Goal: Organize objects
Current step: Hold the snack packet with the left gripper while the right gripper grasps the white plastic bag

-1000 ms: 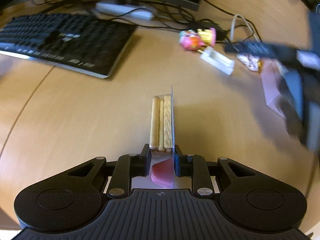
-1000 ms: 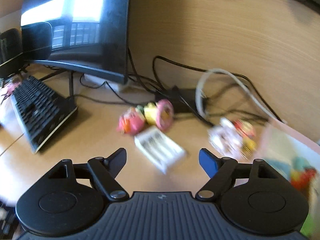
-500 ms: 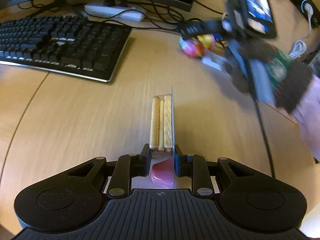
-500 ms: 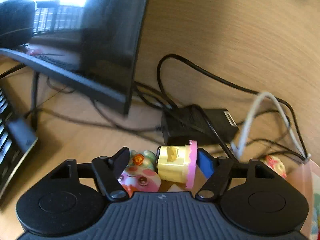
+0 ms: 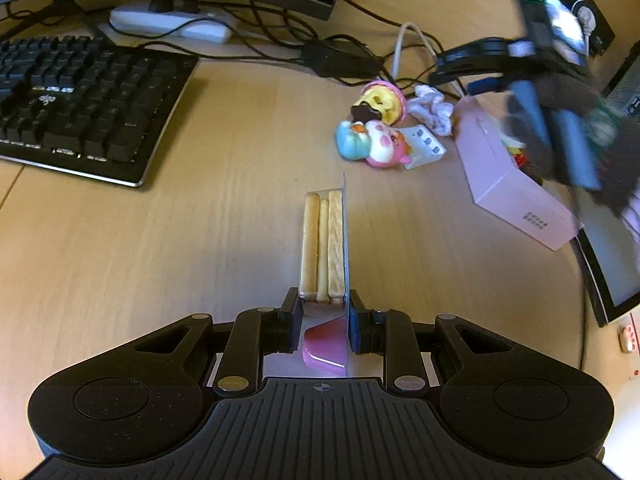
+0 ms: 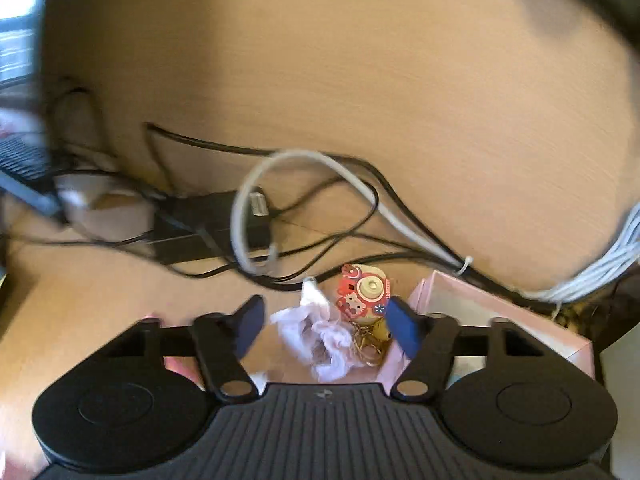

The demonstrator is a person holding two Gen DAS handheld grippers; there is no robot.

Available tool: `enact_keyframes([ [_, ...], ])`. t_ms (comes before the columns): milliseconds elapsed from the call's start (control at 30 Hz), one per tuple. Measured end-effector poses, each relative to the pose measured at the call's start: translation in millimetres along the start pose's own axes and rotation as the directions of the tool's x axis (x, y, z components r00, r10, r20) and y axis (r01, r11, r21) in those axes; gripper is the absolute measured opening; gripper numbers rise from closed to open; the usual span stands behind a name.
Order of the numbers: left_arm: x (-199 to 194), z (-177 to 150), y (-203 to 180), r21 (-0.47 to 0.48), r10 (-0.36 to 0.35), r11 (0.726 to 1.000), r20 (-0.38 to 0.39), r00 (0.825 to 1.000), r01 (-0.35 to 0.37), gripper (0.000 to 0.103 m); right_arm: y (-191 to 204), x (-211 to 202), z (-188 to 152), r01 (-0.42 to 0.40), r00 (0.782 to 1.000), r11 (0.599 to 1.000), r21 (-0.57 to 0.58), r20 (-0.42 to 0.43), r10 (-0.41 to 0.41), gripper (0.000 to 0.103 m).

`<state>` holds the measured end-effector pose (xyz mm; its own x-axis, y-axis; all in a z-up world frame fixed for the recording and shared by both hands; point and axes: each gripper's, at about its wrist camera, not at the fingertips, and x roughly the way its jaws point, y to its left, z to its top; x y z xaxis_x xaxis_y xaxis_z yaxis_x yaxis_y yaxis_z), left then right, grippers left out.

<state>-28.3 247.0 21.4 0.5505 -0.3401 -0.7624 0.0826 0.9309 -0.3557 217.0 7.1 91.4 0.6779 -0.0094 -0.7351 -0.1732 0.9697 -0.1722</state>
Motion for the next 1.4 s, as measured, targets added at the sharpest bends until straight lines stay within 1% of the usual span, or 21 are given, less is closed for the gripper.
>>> enact_keyframes([
  [67, 1.1, 1.2, 1.1, 0.0, -0.006, 1.0, 0.001, 1.0, 0.006, 0.026, 3.7, 25.8, 4.1, 0.052, 0.998, 0.999, 0.006, -0.045, -0.051, 0.055],
  [100, 0.8, 1.2, 1.9, -0.001, -0.009, 1.0, 0.001, 1.0, 0.009, 0.026, 7.7, 36.4, 3.6, 0.074, 0.995, 0.997, 0.0, -0.072, -0.074, 0.04],
  [133, 1.2, 1.3, 1.8, -0.003, -0.01, 1.0, 0.002, 1.0, 0.01, 0.026, 12.2, 46.8, 1.1, 0.088, 0.99, 0.996, -0.017, -0.107, -0.089, 0.031],
  [167, 1.5, 1.5, 1.3, -0.004, -0.011, 1.0, 0.003, 1.0, 0.011, 0.026, 16.7, 53.9, -1.7, 0.094, 0.985, 0.995, -0.033, -0.139, -0.098, 0.017],
  [200, 2.1, 2.2, 1.0, -0.003, -0.011, 1.0, 0.003, 1.0, 0.011, 0.026, 19.9, 56.6, -3.4, 0.1, 0.983, 0.994, -0.041, -0.152, -0.105, 0.016],
  [267, 3.2, 2.5, -0.3, -0.003, -0.015, 1.0, 0.003, 1.0, 0.015, 0.026, 23.5, 42.1, -10.3, 0.087, 0.988, 0.995, -0.045, -0.126, -0.092, 0.013],
  [400, 6.8, 2.7, -8.5, 0.011, -0.026, 1.0, -0.006, 1.0, 0.027, 0.026, 13.2, -22.7, -31.1, -0.035, 0.998, 0.999, -0.026, -0.055, 0.034, 0.013],
  [500, 12.6, 2.1, -21.7, 0.022, -0.049, 0.998, -0.025, 0.998, 0.05, 0.026, 0.6, -74.6, -59.5, -0.112, 0.993, 0.993, -0.028, -0.032, 0.111, 0.013],
  [600, 19.9, 2.1, -39.0, 0.039, -0.062, 0.997, -0.044, 0.997, 0.064, 0.026, -15.1, -105.9, -99.0, -0.162, 0.986, 0.986, -0.039, -0.049, 0.16, 0.013],
  [667, 25.1, 1.8, -52.5, 0.053, -0.065, 0.996, -0.054, 0.996, 0.068, 0.026, -23.9, -123.6, -131.5, -0.131, 0.991, 0.988, -0.086, -0.038, 0.128, 0.013],
  [733, 31.0, 2.1, -63.0, 0.059, -0.066, 0.996, -0.057, 0.996, 0.07, 0.026, -21.4, -137.7, -162.9, -0.01, 0.999, 0.975, -0.223, 0.032, 0.018, 0.013],
  [767, 33.0, 2.0, -67.5, 0.06, -0.058, 0.996, -0.058, 0.997, 0.062, 0.026, -17.6, -143.0, -178.8, 0.07, 0.995, 0.95, -0.303, 0.089, -0.045, 0.018],
  [800, 34.7, 1.7, -72.6, 0.068, -0.052, 0.996, -0.061, 0.997, 0.056, 0.026, -16.6, -146.9, -190.2, 0.113, 0.99, 0.933, -0.341, 0.123, -0.074, 0.031],
  [833, 37.0, 1.3, -76.7, 0.079, -0.052, 0.995, -0.064, 0.997, 0.057, 0.026, -18.3, -149.7, -198.3, 0.105, 0.99, 0.934, -0.343, 0.124, -0.066, 0.041],
  [867, 38.3, 1.3, -80.0, 0.086, -0.051, 0.995, -0.064, 0.997, 0.057, 0.026, -23.0, -151.4, -203.1, 0.04, 0.995, 0.95, -0.309, 0.097, -0.011, 0.057],
  [900, 39.6, 1.5, -82.4, 0.083, -0.044, 0.995, -0.064, 0.997, 0.049, 0.026, -27.3, -152.6, -205.3, -0.018, 0.996, 0.963, -0.27, 0.078, 0.041, 0.064],
  [967, 41.8, 2.5, -86.1, 0.081, -0.033, 0.996, -0.069, 0.997, 0.038, 0.026, -31.8, -154.6, -210.3, -0.1, 0.992, 0.972, -0.215, 0.049, 0.113, 0.065],
  [1100, 43.3, 0.7, -94.7, 0.103, -0.014, 0.994, -0.075, 0.997, 0.022, 0.026, -38.2, -161.1, -224.7, -0.138, 0.987, 0.972, -0.188, 0.058, 0.151, 0.073],
  [1200, 42.5, -1.6, -97.8, 0.101, -0.013, 0.995, -0.08, 0.997, 0.021, 0.026, -53.3, -162.6, -228.4, -0.117, 0.989, 0.988, -0.105, 0.08, 0.126, 0.083],
  [1300, 40.9, -4.0, -100.2, 0.103, -0.009, 0.995, -0.084, 0.996, 0.018, 0.026, -74.0, -155.9, -228.6, -0.062, 0.994, 0.998, -0.005, 0.089, 0.062, 0.083],
  [1400, 37.1, -6.9, -104.1, 0.117, -0.002, 0.993, -0.09, 0.996, 0.013, 0.026, -94.3, -131.0, -225.8, -0.055, 0.998, 0.992, 0.117, 0.047, 0.05, 0.083],
])
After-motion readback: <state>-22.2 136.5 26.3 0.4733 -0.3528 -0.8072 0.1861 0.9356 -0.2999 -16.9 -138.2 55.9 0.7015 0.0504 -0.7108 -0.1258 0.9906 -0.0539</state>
